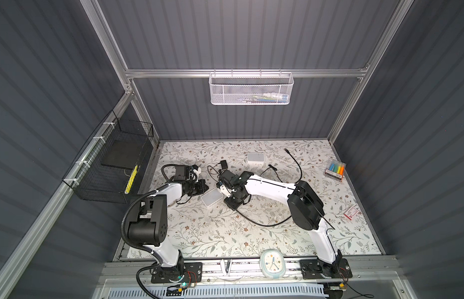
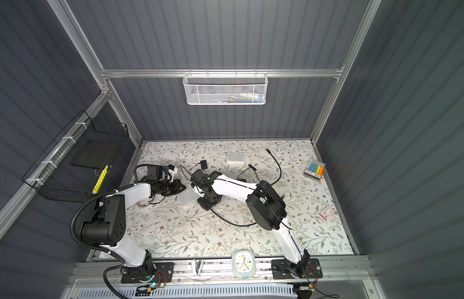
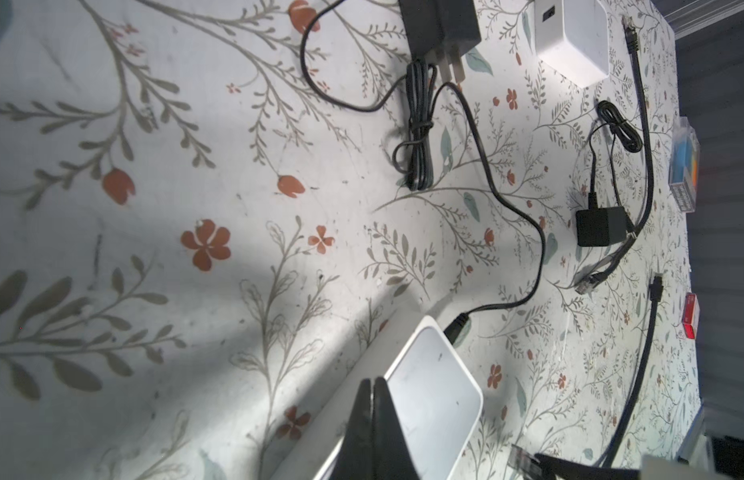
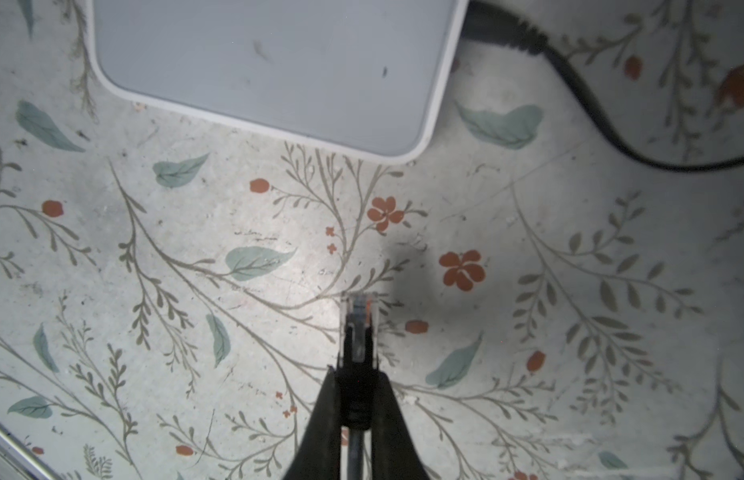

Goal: Insert the plug into the switch port
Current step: 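Carry the ethernet plug with the right gripper toward the switch's near edge, then push the plug into the switch port with the right gripper while left holds switch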

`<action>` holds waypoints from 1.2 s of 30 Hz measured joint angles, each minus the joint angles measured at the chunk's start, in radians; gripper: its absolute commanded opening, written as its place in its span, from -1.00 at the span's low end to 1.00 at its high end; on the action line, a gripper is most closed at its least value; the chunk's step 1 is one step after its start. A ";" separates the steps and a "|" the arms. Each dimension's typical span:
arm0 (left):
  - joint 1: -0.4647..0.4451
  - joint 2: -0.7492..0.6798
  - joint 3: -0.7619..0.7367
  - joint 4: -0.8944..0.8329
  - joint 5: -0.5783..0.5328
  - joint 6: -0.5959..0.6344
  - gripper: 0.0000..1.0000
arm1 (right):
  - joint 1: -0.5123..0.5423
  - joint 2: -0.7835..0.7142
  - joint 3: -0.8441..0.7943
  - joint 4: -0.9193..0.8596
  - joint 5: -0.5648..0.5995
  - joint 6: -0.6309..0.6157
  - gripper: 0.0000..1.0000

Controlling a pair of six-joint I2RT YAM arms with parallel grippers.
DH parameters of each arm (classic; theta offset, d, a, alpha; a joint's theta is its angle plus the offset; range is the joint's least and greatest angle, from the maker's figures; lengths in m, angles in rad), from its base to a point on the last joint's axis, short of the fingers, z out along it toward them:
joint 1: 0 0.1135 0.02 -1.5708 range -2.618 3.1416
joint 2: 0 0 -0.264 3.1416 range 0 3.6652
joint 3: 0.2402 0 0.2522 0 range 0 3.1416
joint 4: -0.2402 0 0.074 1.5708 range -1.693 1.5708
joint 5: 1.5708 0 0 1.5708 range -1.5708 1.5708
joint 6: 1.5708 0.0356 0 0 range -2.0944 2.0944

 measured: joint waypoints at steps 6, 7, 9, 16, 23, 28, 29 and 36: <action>0.000 0.029 -0.003 0.018 0.024 0.000 -1.00 | 0.000 0.013 0.038 0.019 0.000 0.022 -1.00; 0.000 0.041 -0.003 0.019 0.028 -0.001 -1.00 | 0.001 0.016 0.045 0.022 0.000 0.024 -1.00; 0.000 0.067 -0.003 0.022 0.035 -0.003 -1.00 | 0.001 0.026 0.056 0.028 0.000 0.027 -1.00; 0.000 0.087 -0.003 0.026 0.050 -0.003 -1.00 | 0.001 0.074 0.080 0.031 -0.002 0.032 -1.00; 0.000 0.087 -0.003 0.027 0.051 -0.002 -1.00 | 0.001 0.074 0.090 0.024 -0.005 0.032 -1.00; 0.000 0.089 -0.003 0.030 0.057 -0.002 -1.00 | 0.005 0.076 0.096 0.020 -0.004 0.031 -1.00; 0.000 0.090 -0.003 0.031 0.057 -0.002 -1.00 | 0.005 0.076 0.096 0.020 -0.004 0.031 -1.00; 0.000 0.099 -0.003 0.039 0.064 -0.003 -1.00 | 0.010 0.081 0.096 0.020 0.007 0.030 -1.00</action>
